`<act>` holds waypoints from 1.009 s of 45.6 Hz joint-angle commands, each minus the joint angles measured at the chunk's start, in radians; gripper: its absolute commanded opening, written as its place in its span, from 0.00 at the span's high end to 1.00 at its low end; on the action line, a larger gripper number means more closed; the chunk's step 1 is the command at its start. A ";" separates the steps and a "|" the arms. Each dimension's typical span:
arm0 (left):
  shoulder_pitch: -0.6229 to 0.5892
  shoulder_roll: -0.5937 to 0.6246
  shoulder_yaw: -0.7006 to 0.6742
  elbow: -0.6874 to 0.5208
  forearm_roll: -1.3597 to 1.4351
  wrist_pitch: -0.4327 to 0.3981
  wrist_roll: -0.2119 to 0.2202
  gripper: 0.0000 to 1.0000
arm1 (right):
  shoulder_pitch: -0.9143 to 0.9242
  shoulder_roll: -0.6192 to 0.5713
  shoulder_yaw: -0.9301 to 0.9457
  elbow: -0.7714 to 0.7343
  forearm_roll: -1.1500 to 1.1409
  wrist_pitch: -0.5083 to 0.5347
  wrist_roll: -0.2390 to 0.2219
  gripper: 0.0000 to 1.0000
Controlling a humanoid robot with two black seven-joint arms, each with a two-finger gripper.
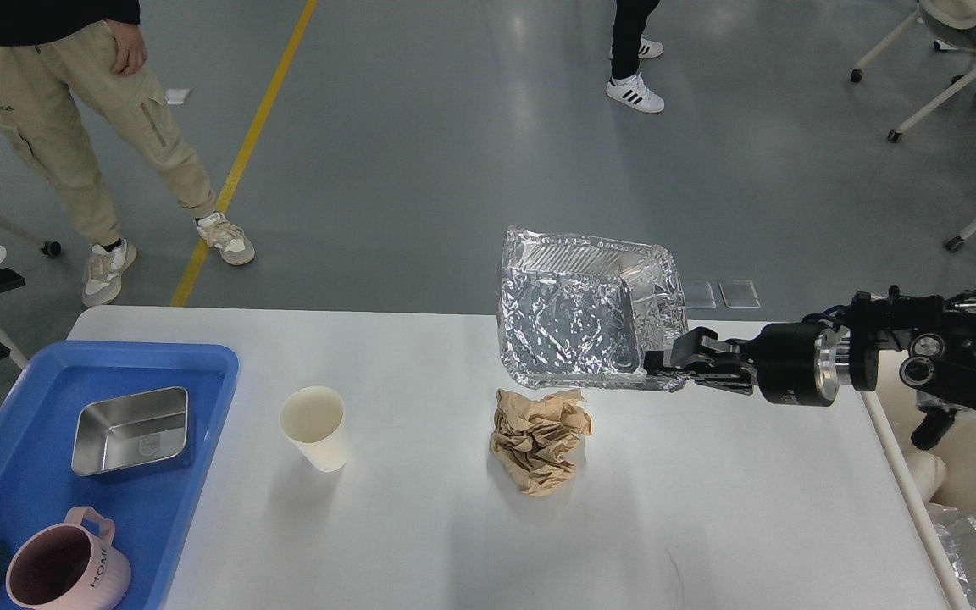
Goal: Tidy desktop
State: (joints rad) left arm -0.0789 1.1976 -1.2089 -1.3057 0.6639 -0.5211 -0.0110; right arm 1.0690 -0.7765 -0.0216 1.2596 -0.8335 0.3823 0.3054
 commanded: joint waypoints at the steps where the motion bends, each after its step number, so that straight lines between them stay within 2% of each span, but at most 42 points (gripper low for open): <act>1: 0.013 0.144 -0.001 -0.030 0.020 -0.005 -0.001 0.03 | 0.006 -0.006 0.003 0.001 0.001 0.000 0.000 1.00; 7: 0.011 0.282 -0.007 -0.040 0.022 -0.016 -0.015 0.03 | 0.031 -0.009 0.003 0.001 0.001 0.000 0.000 1.00; 15: 0.007 0.349 -0.011 -0.124 0.022 0.004 -0.015 0.03 | 0.035 -0.006 0.005 0.000 0.002 0.000 0.000 1.00; 21: 0.007 0.332 -0.004 -0.127 0.020 0.058 -0.023 0.03 | 0.032 -0.006 0.005 0.001 0.002 0.000 0.000 1.00; 29: 0.005 0.258 -0.015 -0.119 0.019 0.081 -0.067 0.03 | 0.031 -0.007 0.005 0.001 0.002 0.000 0.000 1.00; 36: 0.007 0.186 -0.011 -0.106 0.036 0.085 -0.142 0.03 | 0.031 -0.007 0.005 0.004 0.002 0.000 0.000 1.00; 46: 0.008 0.174 0.003 -0.089 0.245 0.075 -0.144 0.03 | 0.031 -0.007 0.008 0.004 0.001 0.000 0.000 1.00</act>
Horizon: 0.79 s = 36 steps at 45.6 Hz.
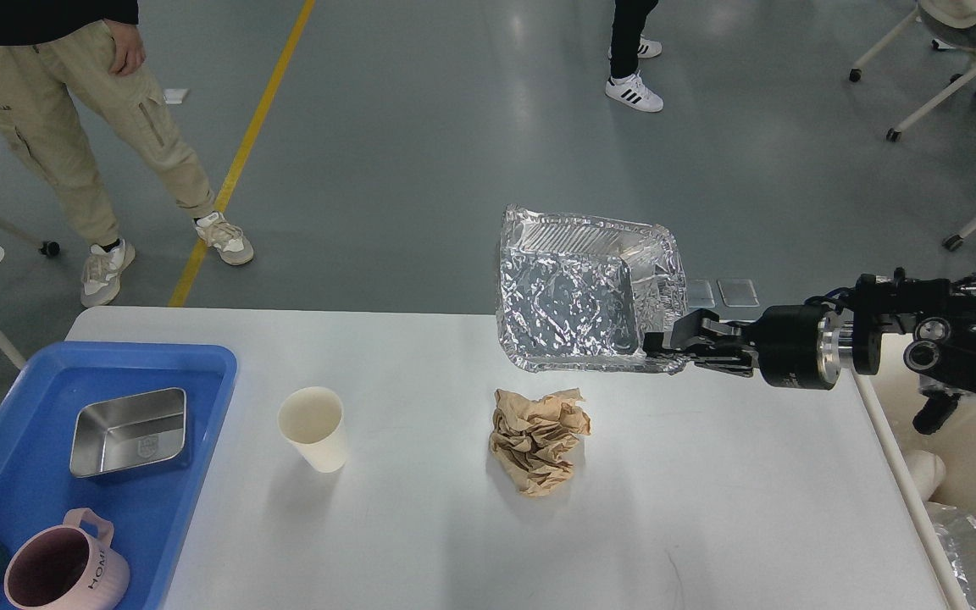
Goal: Tidy desktop
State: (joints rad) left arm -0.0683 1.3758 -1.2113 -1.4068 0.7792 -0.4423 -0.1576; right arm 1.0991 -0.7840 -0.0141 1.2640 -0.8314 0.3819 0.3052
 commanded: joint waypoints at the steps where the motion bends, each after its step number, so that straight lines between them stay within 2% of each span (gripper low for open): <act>1: -0.004 -0.006 0.004 0.018 0.156 -0.006 0.000 0.03 | 0.001 0.000 0.000 0.000 -0.002 0.000 0.000 1.00; 5: -0.011 -0.017 0.006 0.038 0.233 -0.019 -0.017 0.03 | 0.001 0.002 0.000 -0.002 -0.002 0.000 0.000 1.00; 7: -0.018 -0.017 0.003 0.038 0.287 -0.047 -0.040 0.03 | 0.001 0.005 0.000 -0.002 -0.002 0.000 0.002 1.00; 13: -0.102 -0.061 0.006 0.037 0.608 -0.101 -0.181 0.03 | 0.001 0.009 0.000 -0.003 -0.002 0.000 0.002 1.00; 17: -0.152 -0.126 0.007 0.034 0.822 -0.114 -0.229 0.03 | 0.001 0.011 0.002 -0.002 -0.002 0.000 0.002 1.00; 24: -0.243 -0.199 0.059 0.031 0.899 -0.186 -0.214 0.03 | 0.001 0.011 0.002 -0.002 -0.002 0.000 0.002 1.00; 26: -0.278 -0.230 0.088 0.032 0.902 -0.200 -0.188 0.03 | 0.001 0.009 0.002 0.000 -0.002 0.000 0.002 1.00; 28: -0.310 -0.253 0.122 0.034 0.904 -0.207 -0.143 0.03 | 0.002 0.009 0.002 0.000 -0.002 -0.001 0.002 1.00; 29: -0.346 -0.276 0.171 0.038 0.904 -0.210 -0.098 0.03 | 0.002 0.009 0.002 0.003 -0.002 -0.001 0.002 1.00; 36: -0.499 -0.342 0.383 0.052 0.914 -0.230 -0.079 0.03 | 0.001 0.009 0.002 0.003 -0.002 -0.001 0.002 1.00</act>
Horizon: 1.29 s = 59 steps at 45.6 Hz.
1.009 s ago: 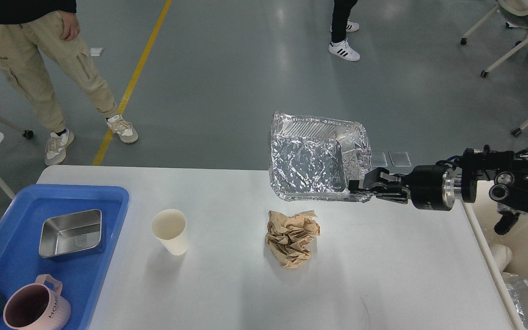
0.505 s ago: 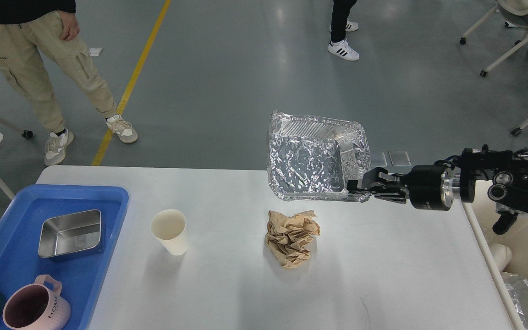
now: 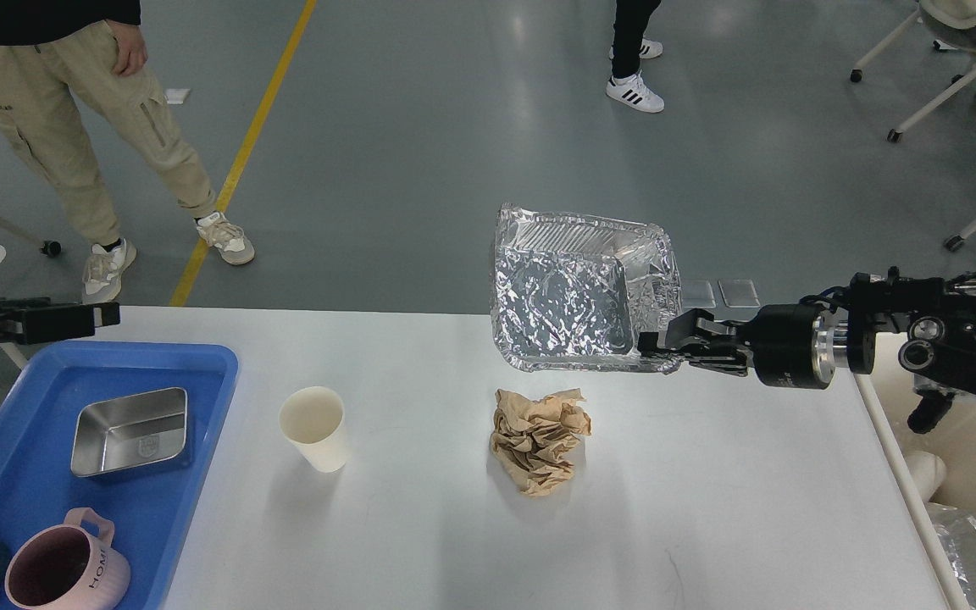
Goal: Tidy desktop
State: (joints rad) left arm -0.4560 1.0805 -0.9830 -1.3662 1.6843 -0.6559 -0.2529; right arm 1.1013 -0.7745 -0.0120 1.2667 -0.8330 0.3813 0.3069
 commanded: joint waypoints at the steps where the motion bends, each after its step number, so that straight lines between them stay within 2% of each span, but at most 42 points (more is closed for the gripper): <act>1: -0.134 -0.056 0.188 0.019 0.015 -0.016 0.018 0.03 | -0.001 0.000 0.000 0.000 0.000 -0.001 0.000 1.00; 6: -0.243 -0.120 0.332 0.074 0.077 -0.004 0.015 0.03 | -0.003 0.001 0.000 0.000 0.000 -0.001 0.000 1.00; 10: -0.297 -0.180 0.385 0.111 0.135 0.005 0.004 0.03 | -0.003 0.001 0.000 0.000 0.000 -0.001 0.001 1.00; 15: -0.309 -0.249 0.405 0.127 0.195 0.021 -0.022 0.03 | -0.006 0.000 0.000 0.000 0.000 -0.001 0.003 1.00; 26: -0.303 -0.369 0.426 0.145 0.278 0.025 -0.025 0.04 | -0.006 -0.002 0.000 0.000 0.000 -0.001 0.003 1.00; 35: -0.302 -0.366 0.471 0.151 0.299 0.027 -0.026 0.04 | -0.006 -0.005 -0.002 -0.001 0.000 0.001 0.003 1.00; 41: -0.305 -0.372 0.481 0.200 0.331 0.027 -0.028 0.04 | -0.006 -0.006 0.000 -0.001 0.000 -0.001 0.003 1.00; 54: -0.305 -0.418 0.552 0.262 0.334 0.104 -0.029 0.04 | -0.008 -0.006 0.000 -0.001 0.000 -0.001 0.003 1.00; 59: -0.303 -0.448 0.564 0.298 0.336 0.116 -0.052 0.05 | -0.008 -0.006 0.000 -0.001 0.000 -0.001 0.003 1.00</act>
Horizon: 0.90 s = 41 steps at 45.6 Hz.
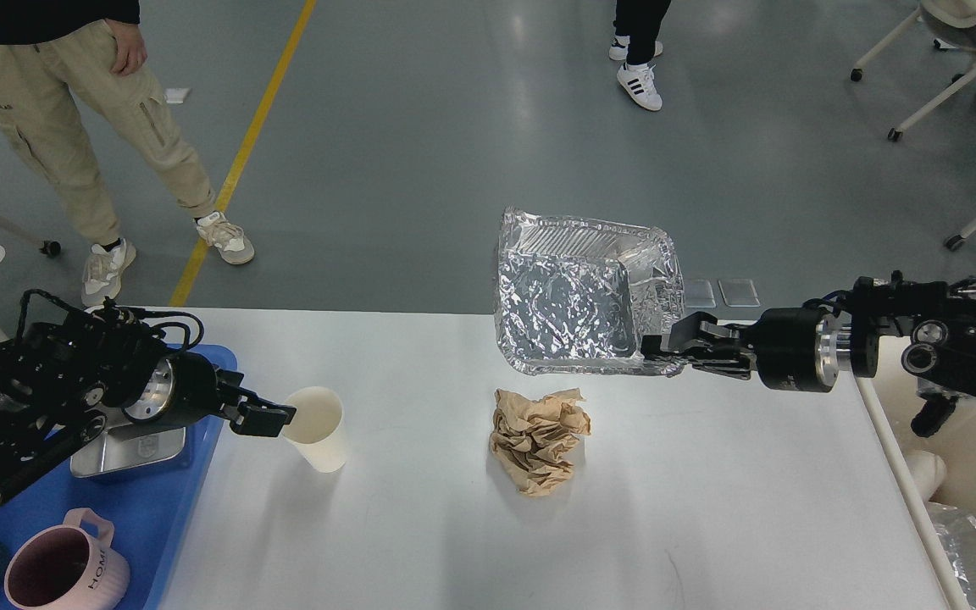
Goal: Tidy desktop
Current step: 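Reach the left gripper to the white paper cup and grasp it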
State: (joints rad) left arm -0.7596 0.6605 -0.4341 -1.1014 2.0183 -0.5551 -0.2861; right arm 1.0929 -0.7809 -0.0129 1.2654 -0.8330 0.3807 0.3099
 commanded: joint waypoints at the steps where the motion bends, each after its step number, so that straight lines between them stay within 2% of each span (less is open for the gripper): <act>1: -0.001 -0.033 0.017 0.038 0.002 0.017 -0.024 0.06 | 0.001 0.000 0.001 0.002 0.000 0.000 0.000 1.00; 7: -0.001 -0.050 0.037 0.069 0.017 0.046 -0.048 0.15 | -0.001 -0.003 0.001 0.000 0.000 0.000 0.000 1.00; 17: -0.003 -0.050 0.055 0.123 0.017 0.075 -0.074 0.43 | -0.005 -0.003 0.001 0.000 0.000 -0.002 0.001 1.00; 25: 0.003 -0.050 0.058 0.150 0.026 0.093 -0.122 0.60 | -0.005 -0.003 -0.001 0.000 0.000 -0.003 0.000 1.00; 33: 0.003 -0.048 0.091 0.163 0.048 0.115 -0.162 0.89 | -0.005 -0.001 -0.001 0.000 0.000 -0.003 0.000 1.00; 36: 0.002 -0.047 0.091 0.163 0.048 0.116 -0.171 0.95 | -0.007 -0.003 -0.001 0.000 0.000 -0.003 0.000 1.00; 41: 0.000 -0.036 0.092 0.164 0.049 0.116 -0.192 0.99 | -0.010 -0.003 -0.001 -0.001 0.000 -0.002 0.000 1.00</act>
State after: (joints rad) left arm -0.7570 0.6150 -0.3437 -0.9392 2.0663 -0.4397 -0.4556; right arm 1.0855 -0.7828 -0.0136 1.2653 -0.8330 0.3774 0.3100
